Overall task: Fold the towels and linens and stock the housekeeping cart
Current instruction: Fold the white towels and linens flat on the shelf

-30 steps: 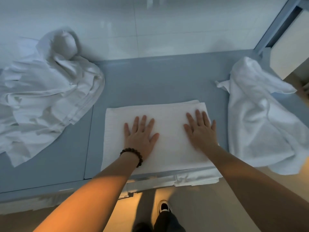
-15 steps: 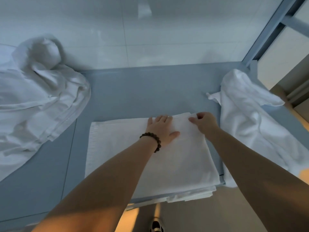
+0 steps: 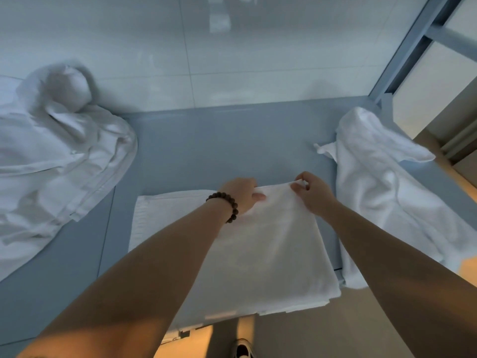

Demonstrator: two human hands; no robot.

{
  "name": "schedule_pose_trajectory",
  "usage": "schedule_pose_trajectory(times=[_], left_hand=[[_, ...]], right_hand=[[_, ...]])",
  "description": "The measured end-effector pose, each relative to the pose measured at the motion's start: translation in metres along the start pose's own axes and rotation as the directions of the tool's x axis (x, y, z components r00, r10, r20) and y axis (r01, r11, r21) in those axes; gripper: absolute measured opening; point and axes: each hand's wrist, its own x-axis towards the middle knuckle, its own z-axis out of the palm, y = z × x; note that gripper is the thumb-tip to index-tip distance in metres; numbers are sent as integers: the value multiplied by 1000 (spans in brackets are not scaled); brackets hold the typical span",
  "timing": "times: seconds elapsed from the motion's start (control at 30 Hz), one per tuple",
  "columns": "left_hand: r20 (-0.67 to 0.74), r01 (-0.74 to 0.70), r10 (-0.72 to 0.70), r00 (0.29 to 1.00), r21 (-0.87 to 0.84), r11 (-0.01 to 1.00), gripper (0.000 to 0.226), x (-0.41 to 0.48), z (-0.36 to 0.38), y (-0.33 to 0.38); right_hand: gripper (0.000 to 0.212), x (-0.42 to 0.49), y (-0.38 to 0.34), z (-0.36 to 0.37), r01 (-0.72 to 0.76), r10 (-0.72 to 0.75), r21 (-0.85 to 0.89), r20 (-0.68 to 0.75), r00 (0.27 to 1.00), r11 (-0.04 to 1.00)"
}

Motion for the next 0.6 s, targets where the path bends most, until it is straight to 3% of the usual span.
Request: schedule_pose_trajectory(times=[0.17, 0.3, 0.4, 0.47, 0.6], left_hand=[[-161, -91, 83, 983, -38, 995, 31, -4, -9, -6], [-113, 7, -8, 994, -6, 1000, 32, 1, -2, -7], [-198, 28, -15, 980, 62, 998, 32, 2, 7, -6], [-249, 54, -33, 968, 75, 996, 33, 1, 11, -8], [-189, 131, -113, 975, 83, 988, 50, 2, 7, -15]], right_hand=[[11, -4, -1, 7, -30, 31, 18, -60, 998, 999], [17, -7, -2, 18, -101, 98, -5, -168, 981, 995], [21, -8, -3, 22, -129, 128, 10, -220, 967, 992], [23, -7, -3, 23, -138, 135, 1, -231, 963, 990], [26, -5, -2, 24, -162, 138, -91, -227, 964, 983]])
